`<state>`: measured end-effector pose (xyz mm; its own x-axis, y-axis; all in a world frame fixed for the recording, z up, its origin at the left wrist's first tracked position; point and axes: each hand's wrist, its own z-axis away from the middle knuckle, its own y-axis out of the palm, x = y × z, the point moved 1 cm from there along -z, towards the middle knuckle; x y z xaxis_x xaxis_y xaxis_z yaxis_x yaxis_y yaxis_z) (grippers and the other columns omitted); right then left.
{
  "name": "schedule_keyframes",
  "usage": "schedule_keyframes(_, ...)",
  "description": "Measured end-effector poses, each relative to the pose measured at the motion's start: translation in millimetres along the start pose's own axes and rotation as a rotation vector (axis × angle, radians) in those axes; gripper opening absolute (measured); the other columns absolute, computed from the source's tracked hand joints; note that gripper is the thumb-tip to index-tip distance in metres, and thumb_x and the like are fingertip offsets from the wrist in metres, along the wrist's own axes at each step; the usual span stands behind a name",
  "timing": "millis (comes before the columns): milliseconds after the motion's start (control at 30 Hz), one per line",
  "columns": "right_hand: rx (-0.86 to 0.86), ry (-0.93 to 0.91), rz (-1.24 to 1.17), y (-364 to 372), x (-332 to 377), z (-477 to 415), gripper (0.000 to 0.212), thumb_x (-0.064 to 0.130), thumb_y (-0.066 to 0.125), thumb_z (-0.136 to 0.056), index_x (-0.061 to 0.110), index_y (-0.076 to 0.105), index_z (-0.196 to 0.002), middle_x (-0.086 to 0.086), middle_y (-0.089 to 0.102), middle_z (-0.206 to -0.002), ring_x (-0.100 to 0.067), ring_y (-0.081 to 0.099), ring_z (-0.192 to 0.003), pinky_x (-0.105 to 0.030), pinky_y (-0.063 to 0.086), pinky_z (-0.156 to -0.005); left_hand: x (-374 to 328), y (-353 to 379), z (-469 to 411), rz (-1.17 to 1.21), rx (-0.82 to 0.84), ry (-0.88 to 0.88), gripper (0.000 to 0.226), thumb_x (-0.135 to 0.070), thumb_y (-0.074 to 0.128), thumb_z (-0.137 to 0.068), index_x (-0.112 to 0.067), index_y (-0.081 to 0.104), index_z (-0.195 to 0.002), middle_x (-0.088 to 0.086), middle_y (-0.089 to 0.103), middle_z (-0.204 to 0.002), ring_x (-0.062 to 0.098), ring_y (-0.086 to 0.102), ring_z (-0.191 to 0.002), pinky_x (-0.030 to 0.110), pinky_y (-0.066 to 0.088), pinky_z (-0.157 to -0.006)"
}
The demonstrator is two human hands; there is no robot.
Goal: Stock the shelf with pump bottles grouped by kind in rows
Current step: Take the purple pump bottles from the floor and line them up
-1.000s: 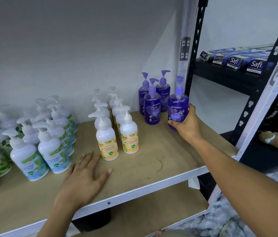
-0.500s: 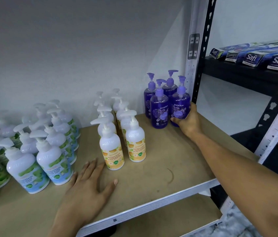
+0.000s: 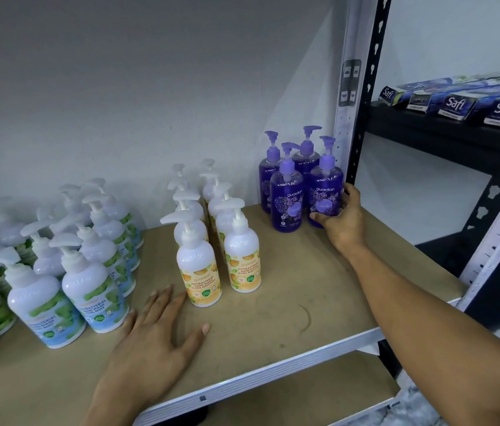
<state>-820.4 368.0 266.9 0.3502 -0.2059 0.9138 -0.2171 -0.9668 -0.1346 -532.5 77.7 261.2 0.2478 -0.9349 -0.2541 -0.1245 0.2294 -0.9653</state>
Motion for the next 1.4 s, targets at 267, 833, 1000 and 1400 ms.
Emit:
schedule_keyframes(267, 0.061, 0.064, -0.096, -4, 0, -4, 0.086, 0.0, 0.087, -0.07, 0.021, 0.046, -0.143, 0.008, 0.062, -0.121, 0.008, 0.059, -0.097, -0.015, 0.051, -0.085, 1, 1, -1, 0.003, 0.006, -0.001, 0.089, -0.087, 0.016, -0.078, -0.044, 0.008, -0.156, -0.02, -0.002, -0.165, -0.003, -0.009, -0.149, 0.036, 0.0, -0.125)
schedule_keyframes(833, 0.038, -0.003, -0.001, 1, -6, -8, 0.077, 0.01, 0.092, -0.065, 0.028, 0.053, -0.129, 0.012, 0.064, -0.115, -0.007, 0.064, -0.103, -0.03, 0.053, -0.093, 1, 1, -2, -0.019, 0.031, 0.003, 0.096, -0.091, 0.008, -0.073, -0.044, 0.006, -0.157, -0.02, -0.003, -0.165, -0.001, -0.009, -0.15, 0.035, -0.001, -0.125)
schedule_keyframes(1000, 0.022, -0.008, 0.061, 3, -11, -10, 0.077, 0.015, 0.091, -0.068, 0.022, 0.053, -0.134, 0.001, 0.066, -0.125, -0.014, 0.063, -0.109, -0.034, 0.054, -0.095, 1, 2, -2, -0.015, 0.017, 0.002, 0.105, -0.095, -0.001, -0.065, -0.045, 0.007, -0.156, -0.02, -0.002, -0.165, -0.001, -0.008, -0.15, 0.035, -0.001, -0.125)
schedule_keyframes(1400, 0.079, 0.031, 0.016, 2, -21, -16, 0.074, 0.009, 0.085, -0.075, 0.027, 0.05, -0.138, 0.008, 0.065, -0.125, -0.011, 0.063, -0.113, -0.041, 0.054, -0.1, 1, 2, -5, -0.009, 0.037, -0.002, 0.111, -0.098, -0.005, -0.059, -0.045, 0.004, -0.156, -0.022, -0.004, -0.164, -0.01, -0.015, -0.139, 0.034, -0.003, -0.124)
